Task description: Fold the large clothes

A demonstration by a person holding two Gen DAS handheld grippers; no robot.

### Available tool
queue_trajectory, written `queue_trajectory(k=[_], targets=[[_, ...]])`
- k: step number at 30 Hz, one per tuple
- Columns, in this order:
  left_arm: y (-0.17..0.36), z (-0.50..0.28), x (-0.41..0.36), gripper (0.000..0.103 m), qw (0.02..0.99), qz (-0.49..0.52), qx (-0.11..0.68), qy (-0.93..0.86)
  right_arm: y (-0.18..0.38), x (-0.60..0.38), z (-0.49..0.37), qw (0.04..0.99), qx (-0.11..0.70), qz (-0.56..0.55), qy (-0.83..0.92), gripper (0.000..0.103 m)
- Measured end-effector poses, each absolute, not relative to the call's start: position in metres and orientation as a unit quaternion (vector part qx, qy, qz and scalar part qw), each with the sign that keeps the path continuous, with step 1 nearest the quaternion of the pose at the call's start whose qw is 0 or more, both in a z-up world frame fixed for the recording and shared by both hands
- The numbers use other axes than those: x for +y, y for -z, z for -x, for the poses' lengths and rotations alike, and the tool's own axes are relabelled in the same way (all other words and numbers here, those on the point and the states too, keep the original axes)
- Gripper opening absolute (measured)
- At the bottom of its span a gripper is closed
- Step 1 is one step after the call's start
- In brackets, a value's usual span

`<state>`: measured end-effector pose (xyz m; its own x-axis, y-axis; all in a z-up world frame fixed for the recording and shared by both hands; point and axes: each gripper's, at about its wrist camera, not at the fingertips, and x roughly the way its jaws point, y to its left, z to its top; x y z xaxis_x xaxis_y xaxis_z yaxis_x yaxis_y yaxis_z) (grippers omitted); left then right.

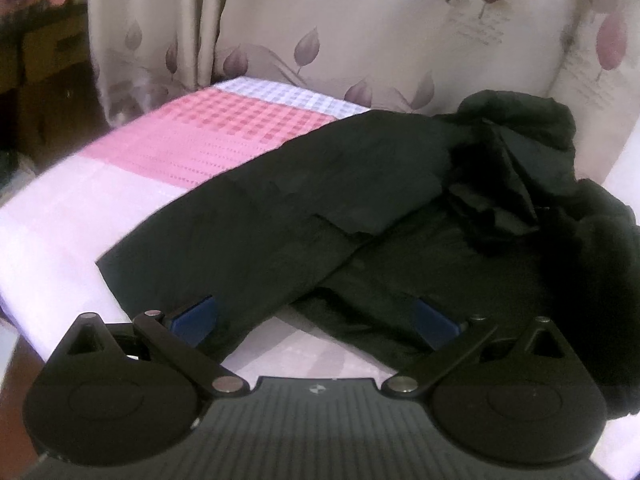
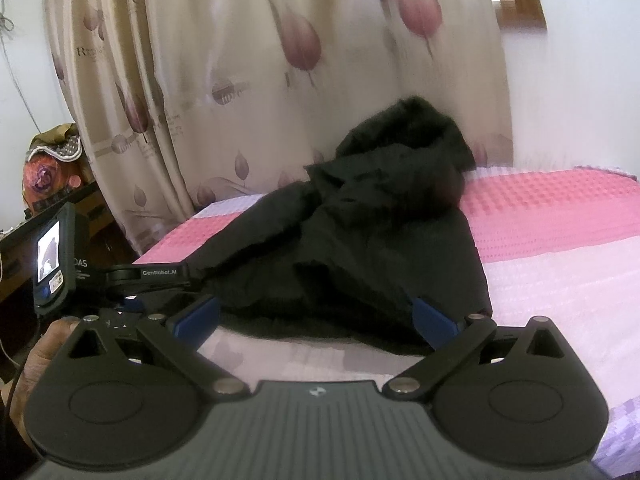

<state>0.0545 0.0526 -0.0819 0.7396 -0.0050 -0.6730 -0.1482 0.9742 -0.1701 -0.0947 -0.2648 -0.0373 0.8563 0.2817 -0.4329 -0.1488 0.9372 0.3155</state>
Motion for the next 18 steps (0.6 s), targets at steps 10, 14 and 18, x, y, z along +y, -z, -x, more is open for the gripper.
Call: queue_trajectory(k=[10,14,18], targets=[[0.103,-0.066,0.08,0.102,0.917,0.181,0.352,-0.042,0.047,-0.264,0.087,0.949,0.26,-0.141,-0.109,0.103],[0.109,-0.068,0.093,0.099,0.916,0.205,0.343,-0.043,0.051,-0.266,0.085,0.947,0.265,-0.147,-0.106,0.103],[0.11,-0.07,0.1,0.084,0.918,0.217,0.328,-0.05,0.055,-0.268,0.082,0.945,0.273,-0.151,-0.104,0.103]])
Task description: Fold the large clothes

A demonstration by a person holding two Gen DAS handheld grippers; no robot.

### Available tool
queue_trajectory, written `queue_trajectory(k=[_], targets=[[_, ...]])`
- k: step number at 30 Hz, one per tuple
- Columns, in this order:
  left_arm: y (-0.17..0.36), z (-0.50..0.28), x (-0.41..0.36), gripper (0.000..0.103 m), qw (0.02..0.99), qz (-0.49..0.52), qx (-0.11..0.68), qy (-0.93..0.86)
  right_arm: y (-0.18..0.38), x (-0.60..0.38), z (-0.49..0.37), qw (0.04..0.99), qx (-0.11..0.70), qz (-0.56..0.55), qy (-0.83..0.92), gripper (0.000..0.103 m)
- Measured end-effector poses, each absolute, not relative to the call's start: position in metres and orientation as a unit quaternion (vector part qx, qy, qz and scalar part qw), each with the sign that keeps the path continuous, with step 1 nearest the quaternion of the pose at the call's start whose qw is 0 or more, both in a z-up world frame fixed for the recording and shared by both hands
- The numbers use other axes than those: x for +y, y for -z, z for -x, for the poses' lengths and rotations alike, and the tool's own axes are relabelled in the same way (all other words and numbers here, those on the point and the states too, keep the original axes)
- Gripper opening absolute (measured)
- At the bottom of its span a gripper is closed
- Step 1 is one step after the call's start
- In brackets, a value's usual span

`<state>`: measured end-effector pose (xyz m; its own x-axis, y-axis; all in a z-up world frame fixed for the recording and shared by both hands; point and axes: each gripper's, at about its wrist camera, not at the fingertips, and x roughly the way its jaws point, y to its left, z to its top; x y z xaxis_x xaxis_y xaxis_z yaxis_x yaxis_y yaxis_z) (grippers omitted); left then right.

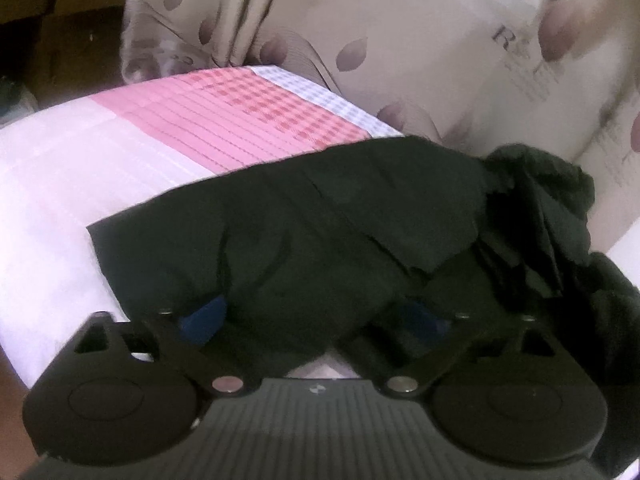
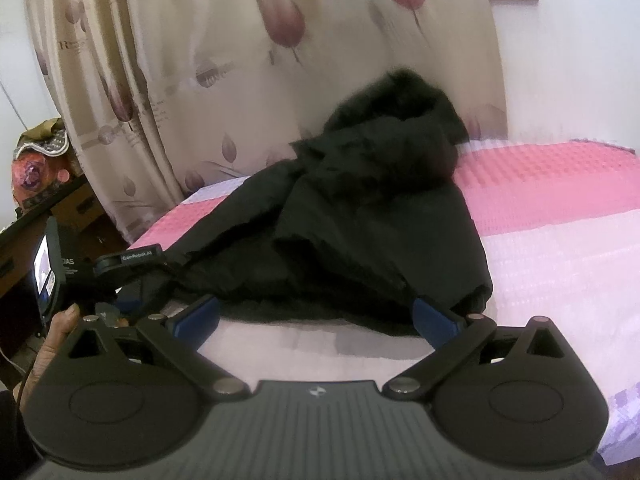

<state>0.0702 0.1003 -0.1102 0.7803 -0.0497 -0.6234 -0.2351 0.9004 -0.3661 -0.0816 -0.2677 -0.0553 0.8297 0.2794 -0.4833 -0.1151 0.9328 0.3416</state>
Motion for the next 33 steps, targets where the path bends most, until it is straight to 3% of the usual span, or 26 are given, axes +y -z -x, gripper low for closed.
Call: queue_trajectory(k=[3,5,7,13,15,17,19,20,27,30,32,33], targets=[[0.111,-0.074,0.105,0.06,0.919,0.225,0.319,-0.046,0.057,-0.268,0.081,0.944,0.275,-0.152,-0.104,0.103],[0.111,-0.078,0.11,0.028,0.918,0.234,0.318,-0.039,0.059,-0.268,0.08,0.943,0.278,-0.152,-0.102,0.103],[0.112,-0.082,0.117,0.01,0.913,0.248,0.322,-0.029,0.06,-0.269,0.079,0.942,0.28,-0.153,-0.101,0.103],[0.106,-0.094,0.143,0.006,0.904,0.28,0.322,-0.037,0.061,-0.269,0.078,0.942,0.284,-0.154,-0.097,0.103],[0.099,-0.088,0.149,0.006,0.896,0.304,0.322,-0.018,0.061,-0.27,0.078,0.942,0.283,-0.153,-0.095,0.103],[0.094,-0.078,0.149,0.025,0.896,0.303,0.324,-0.019,0.063,-0.272,0.078,0.942,0.284,-0.156,-0.093,0.103],[0.093,-0.071,0.151,0.079,0.888,0.326,0.325,-0.012,0.066,-0.273,0.076,0.939,0.287,-0.164,-0.093,0.103],[0.092,-0.067,0.151,0.087,0.887,0.335,0.318,-0.02,0.067,-0.272,0.076,0.938,0.29,-0.167,-0.094,0.103],[0.1,-0.082,0.149,0.084,0.869,0.369,0.33,-0.001,0.067,-0.27,0.077,0.938,0.29,-0.159,-0.101,0.103],[0.112,-0.094,0.153,0.056,0.855,0.394,0.338,-0.006,0.065,-0.271,0.078,0.94,0.286,-0.159,-0.096,0.103],[0.118,-0.107,0.152,0.007,0.852,0.385,0.354,-0.012,0.065,-0.271,0.078,0.941,0.286,-0.157,-0.095,0.103],[0.12,-0.111,0.153,0.004,0.853,0.381,0.358,-0.014,0.065,-0.27,0.078,0.941,0.286,-0.154,-0.095,0.103]])
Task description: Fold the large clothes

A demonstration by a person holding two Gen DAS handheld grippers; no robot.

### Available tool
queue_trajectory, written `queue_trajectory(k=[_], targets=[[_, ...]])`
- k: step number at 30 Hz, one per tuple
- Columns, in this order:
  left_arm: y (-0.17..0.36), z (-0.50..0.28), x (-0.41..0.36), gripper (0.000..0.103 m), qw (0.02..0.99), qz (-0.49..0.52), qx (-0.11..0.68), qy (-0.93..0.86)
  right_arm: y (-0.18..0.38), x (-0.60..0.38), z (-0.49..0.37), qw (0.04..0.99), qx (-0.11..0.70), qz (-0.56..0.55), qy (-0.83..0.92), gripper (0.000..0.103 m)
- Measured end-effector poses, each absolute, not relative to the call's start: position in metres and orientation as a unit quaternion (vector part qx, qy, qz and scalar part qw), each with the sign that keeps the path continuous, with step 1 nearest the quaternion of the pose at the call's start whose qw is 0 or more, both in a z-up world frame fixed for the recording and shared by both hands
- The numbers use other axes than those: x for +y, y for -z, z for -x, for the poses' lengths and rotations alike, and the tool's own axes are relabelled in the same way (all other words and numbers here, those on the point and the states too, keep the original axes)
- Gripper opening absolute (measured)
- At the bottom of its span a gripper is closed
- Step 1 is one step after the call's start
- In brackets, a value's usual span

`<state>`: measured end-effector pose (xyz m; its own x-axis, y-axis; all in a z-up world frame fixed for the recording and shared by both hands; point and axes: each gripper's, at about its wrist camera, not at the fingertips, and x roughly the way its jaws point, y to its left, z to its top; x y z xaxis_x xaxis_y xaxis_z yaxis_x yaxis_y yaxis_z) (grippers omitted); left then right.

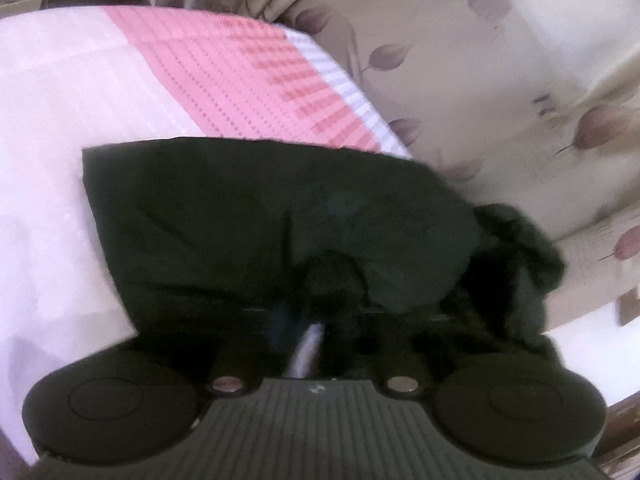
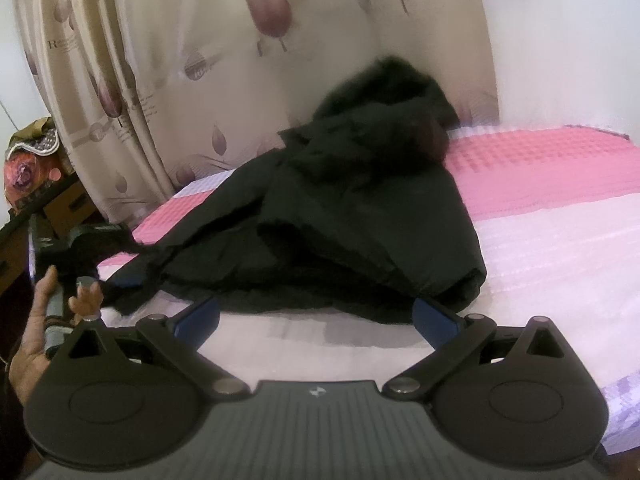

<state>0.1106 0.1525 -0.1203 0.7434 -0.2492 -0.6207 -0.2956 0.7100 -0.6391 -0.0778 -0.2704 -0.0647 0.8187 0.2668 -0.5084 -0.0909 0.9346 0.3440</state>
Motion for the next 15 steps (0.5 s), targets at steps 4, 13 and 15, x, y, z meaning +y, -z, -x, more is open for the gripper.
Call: queue_trajectory(k=[4,13,15], targets=[[0.112,-0.123,0.156,0.004,0.886,0.32,0.327,-0.069,0.058,-0.268,0.075,0.949,0.272,-0.132,-0.094,0.103],[0.081,-0.151,0.23,0.001,0.885,0.31,0.284,-0.198,0.003,-0.275,0.046,0.97,0.2,-0.089,-0.106,0.103],[0.076,-0.141,0.227,0.0,0.896,0.297,0.281,-0.173,-0.003,-0.274,0.034,0.972,0.196,-0.077,-0.104,0.103]])
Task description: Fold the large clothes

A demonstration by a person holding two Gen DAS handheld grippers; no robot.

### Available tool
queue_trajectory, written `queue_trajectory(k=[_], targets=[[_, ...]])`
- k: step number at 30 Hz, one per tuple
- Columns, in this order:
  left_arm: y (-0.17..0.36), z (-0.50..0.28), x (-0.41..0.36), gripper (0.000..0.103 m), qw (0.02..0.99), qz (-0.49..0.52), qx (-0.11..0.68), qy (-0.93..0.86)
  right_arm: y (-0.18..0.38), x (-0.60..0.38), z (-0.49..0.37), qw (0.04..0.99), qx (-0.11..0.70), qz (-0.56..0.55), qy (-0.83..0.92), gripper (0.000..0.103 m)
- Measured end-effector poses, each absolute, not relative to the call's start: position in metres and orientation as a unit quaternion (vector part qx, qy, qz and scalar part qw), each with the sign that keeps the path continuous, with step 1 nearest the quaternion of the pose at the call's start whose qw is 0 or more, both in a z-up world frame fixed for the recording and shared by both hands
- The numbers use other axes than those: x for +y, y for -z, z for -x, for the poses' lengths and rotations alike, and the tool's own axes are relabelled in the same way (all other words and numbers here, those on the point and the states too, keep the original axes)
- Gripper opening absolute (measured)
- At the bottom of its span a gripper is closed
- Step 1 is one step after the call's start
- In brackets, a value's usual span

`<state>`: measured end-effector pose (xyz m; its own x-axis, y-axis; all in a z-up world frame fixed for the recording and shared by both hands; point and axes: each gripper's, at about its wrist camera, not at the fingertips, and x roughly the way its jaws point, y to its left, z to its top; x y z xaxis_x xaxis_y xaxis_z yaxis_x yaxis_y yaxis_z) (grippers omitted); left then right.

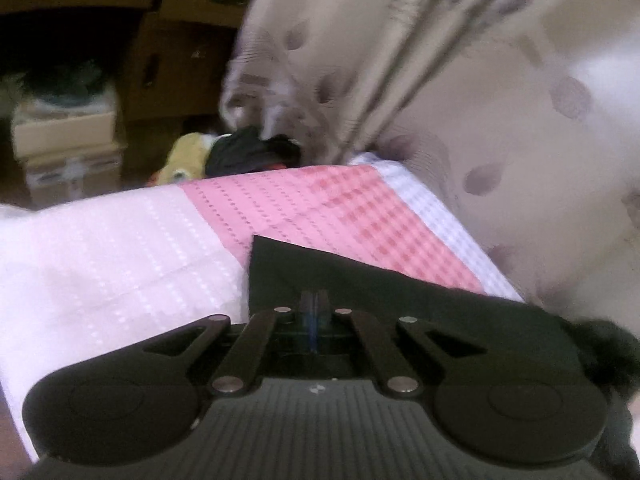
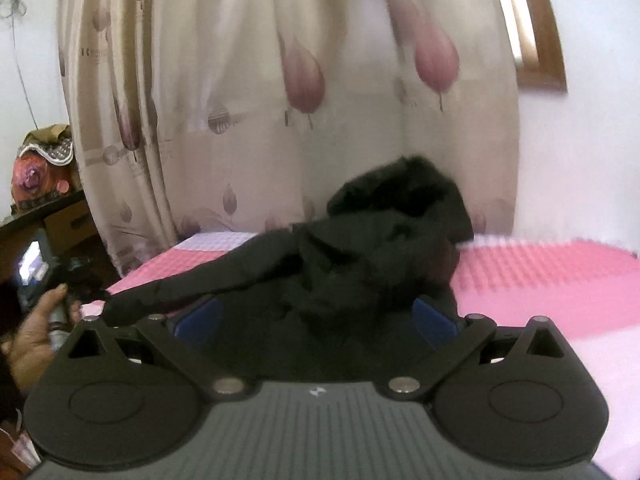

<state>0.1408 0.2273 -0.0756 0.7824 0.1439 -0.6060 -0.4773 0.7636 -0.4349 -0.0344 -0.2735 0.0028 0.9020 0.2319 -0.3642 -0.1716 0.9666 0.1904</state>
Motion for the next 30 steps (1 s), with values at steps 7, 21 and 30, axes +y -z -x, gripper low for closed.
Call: queue_trajectory(k=[7,21,30], targets=[[0.084,-0.112,0.17,0.015,0.914,0.235,0.327,-0.053,-0.005,-0.267,-0.021,0.965,0.242,-0.061,-0.085,0.103],[0.102,-0.091,0.102,0.08,0.94,0.198,0.279,-0.007,-0.012,-0.192,-0.138,0.931,0.332,0.053,-0.144,0.103],[0.115,-0.09,0.102,0.08,0.935,0.189,0.301,0.002,0.087,-0.159,-0.265,0.85,0.502,0.087,-0.136,0.036]])
